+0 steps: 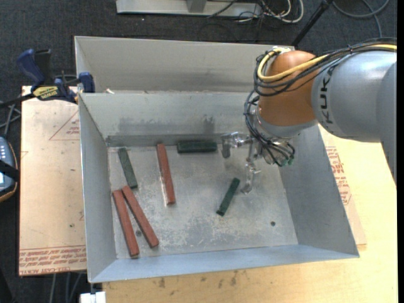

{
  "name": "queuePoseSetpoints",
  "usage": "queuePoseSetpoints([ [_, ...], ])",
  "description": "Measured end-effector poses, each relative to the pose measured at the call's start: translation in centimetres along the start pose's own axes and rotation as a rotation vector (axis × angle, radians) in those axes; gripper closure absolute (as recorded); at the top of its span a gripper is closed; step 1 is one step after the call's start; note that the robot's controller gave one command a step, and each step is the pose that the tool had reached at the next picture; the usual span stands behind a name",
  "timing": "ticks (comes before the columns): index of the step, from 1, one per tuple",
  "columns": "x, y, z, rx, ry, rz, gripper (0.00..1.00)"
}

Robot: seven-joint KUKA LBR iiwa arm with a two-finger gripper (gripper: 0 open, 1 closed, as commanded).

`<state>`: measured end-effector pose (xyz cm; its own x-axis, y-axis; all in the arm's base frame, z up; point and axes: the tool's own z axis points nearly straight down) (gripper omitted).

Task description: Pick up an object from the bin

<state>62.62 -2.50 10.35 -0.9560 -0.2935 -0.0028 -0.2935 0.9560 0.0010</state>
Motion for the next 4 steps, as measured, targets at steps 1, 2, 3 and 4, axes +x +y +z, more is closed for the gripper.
queuePoseSetpoints([
  [1, -0.87, -1.19, 3.19, 0.0, 0.0, -0.234, 1.0],
  [2, -0.88, -1.19, 3.19, 0.0, -0.001, -0.234, 0.0],
  [3, -0.87, -1.19, 3.2, 0.0, -0.001, -0.234, 0.0],
  [4, -0.84, -1.17, 3.21, 0.0, 0.0, -0.235, 0.0],
])
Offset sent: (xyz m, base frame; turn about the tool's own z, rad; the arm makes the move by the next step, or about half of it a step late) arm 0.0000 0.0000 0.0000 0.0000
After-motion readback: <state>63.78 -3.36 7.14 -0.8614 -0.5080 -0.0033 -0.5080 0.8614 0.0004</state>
